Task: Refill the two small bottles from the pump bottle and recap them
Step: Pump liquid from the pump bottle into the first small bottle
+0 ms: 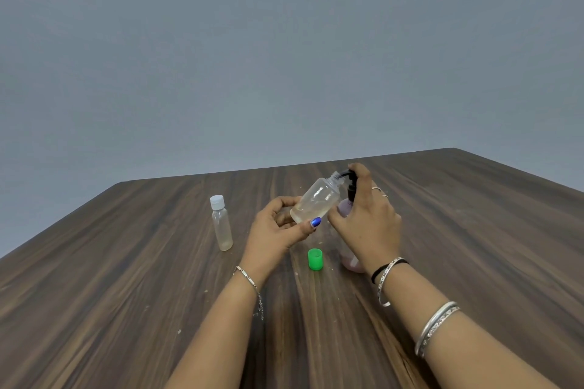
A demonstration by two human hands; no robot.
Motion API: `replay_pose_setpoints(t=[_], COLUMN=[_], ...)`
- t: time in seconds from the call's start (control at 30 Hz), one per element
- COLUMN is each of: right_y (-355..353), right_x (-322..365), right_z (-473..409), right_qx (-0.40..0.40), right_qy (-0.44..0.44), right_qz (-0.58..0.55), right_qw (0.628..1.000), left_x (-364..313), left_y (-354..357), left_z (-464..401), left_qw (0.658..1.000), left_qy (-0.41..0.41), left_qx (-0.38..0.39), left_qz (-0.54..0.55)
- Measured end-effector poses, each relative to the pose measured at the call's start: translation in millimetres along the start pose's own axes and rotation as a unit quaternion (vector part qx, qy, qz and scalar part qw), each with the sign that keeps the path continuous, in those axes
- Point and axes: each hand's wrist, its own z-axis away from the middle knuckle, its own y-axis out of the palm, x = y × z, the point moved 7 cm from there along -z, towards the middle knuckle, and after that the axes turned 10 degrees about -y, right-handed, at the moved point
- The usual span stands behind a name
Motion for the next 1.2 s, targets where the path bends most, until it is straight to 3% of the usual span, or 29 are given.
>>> replay_pose_setpoints(t=[0.17,1.2], right_y=[1.3,-2.0], right_x=[1.0,-3.2], right_z=[0.0,0.4], right_qx=[0.012,-0.011], right_qy=[0.006,-0.013], right_qz=[0.039,0.0], right_qw=[0.999,1.0], left_x=[-1.4,0.7], left_y=[-1.6,2.6], left_z=[-0.5,-0.1], left_qw=[1.0,1.0], left_qy=[0.003,0.002], left_qx=[-0.007,0.0], left_qz=[0.002,-0.001])
